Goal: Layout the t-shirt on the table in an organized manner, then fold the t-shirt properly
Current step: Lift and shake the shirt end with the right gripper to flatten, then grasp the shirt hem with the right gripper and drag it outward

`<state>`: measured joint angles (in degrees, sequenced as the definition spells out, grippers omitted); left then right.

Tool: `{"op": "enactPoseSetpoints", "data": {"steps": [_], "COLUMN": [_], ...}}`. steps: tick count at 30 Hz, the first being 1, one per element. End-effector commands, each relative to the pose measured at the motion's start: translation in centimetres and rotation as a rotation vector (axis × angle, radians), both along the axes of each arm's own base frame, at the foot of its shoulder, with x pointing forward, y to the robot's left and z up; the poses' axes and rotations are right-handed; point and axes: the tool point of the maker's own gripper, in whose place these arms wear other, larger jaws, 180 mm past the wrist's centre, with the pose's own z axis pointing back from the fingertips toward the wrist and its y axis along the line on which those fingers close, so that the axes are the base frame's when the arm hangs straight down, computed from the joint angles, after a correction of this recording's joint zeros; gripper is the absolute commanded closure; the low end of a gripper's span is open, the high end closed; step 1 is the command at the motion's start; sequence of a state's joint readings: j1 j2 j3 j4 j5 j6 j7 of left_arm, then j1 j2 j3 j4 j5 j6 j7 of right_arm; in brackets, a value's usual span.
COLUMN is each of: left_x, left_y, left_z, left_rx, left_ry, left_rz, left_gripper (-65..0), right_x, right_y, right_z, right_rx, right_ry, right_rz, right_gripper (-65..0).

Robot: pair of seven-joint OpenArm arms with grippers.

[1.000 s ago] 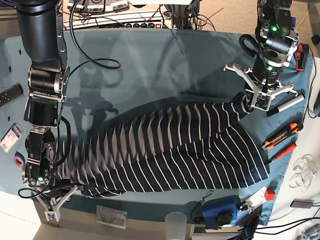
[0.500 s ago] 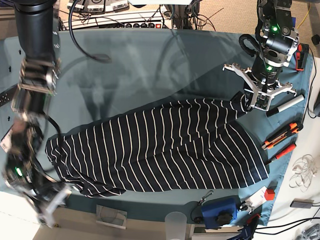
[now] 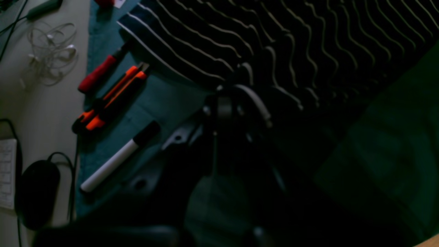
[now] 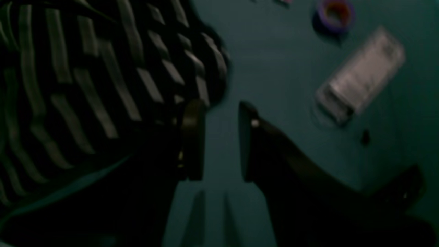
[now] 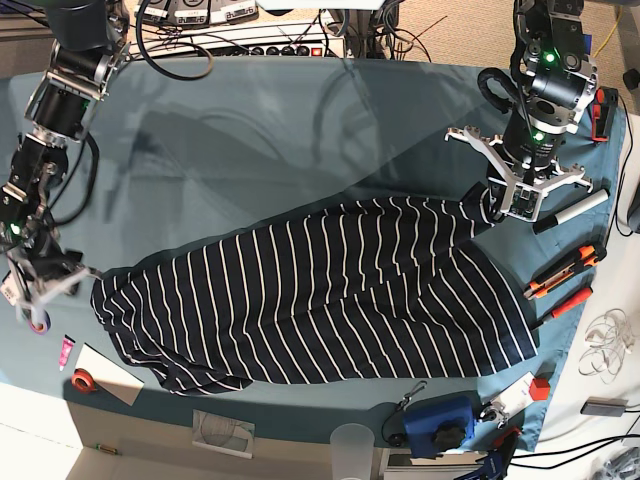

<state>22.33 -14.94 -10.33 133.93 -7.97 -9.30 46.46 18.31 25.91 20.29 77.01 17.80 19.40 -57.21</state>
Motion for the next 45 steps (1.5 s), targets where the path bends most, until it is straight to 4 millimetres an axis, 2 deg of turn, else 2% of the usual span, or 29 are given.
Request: {"op": "enactPoseSetpoints", "data": {"steps": [1,7,10,12,15,17,21,29,34,35,37,42,45], "left_x": [0.3,0.3,0.3,0.3,0.3,0.3,0.3,0.3,0.3,0.3,0.3,0.4,0.4], "left_y": [0.0,0.1,0.1,0.1,0.1,0.1,0.1,0.1,0.1,0.1,0.1,0.1,0.1], "left_z": [1.1,1.2,1.2,1.2,1.2,1.2,1.2,1.2,1.2,1.2,1.2,1.2,1.2], "left_rx": [0.003,0.003,0.004,0.004,0.004,0.003,0.004,0.004,0.004,0.004,0.004,0.003,0.003], "left_ry": [-0.046,-0.046,-0.046,-0.046,-0.047,-0.047,-0.047,-0.046,-0.046,-0.047,-0.049,-0.05,-0.05], "left_rz": [-0.002,-0.001,-0.001,-0.001,-0.002,-0.001,-0.001,-0.001,-0.001,-0.001,-0.001,-0.001,0.0], "left_gripper": [0.0,0.0,0.0,0.0,-15.3,-20.7,-21.1,-21.1,-21.1,-21.1,-21.1,-21.1,-21.1], "right_x": [0.6,0.8,1.2,2.0,4.0,5.4,7.7,9.5,10.0,10.1,10.2,11.2,11.4], "right_y": [-1.1,-1.9,-1.1,0.2,2.6,3.7,6.3,9.9,10.8,10.9,11.1,11.4,13.2], "right_z": [1.4,-4.0,-5.9,-6.3,-5.4,-4.3,-3.1,-6.3,-6.0,-6.0,-5.8,-4.0,-1.6], "right_rx": [-0.008,0.074,0.099,0.136,0.208,0.229,0.254,0.338,0.352,0.354,0.358,0.376,0.423], "right_ry": [-0.046,-0.048,-0.029,-0.031,-0.086,-0.138,-0.184,-0.166,-0.211,-0.212,-0.202,-0.234,-0.275], "right_rz": [-0.012,-0.065,-0.067,-0.04,0.025,0.037,0.065,0.062,0.067,0.068,0.072,0.092,0.208], "right_gripper": [-17.2,-17.2,-17.2,-17.2,-17.2,-17.2,-17.2,-17.2,-16.6,-12.8,0.0,0.0,0.0]}}
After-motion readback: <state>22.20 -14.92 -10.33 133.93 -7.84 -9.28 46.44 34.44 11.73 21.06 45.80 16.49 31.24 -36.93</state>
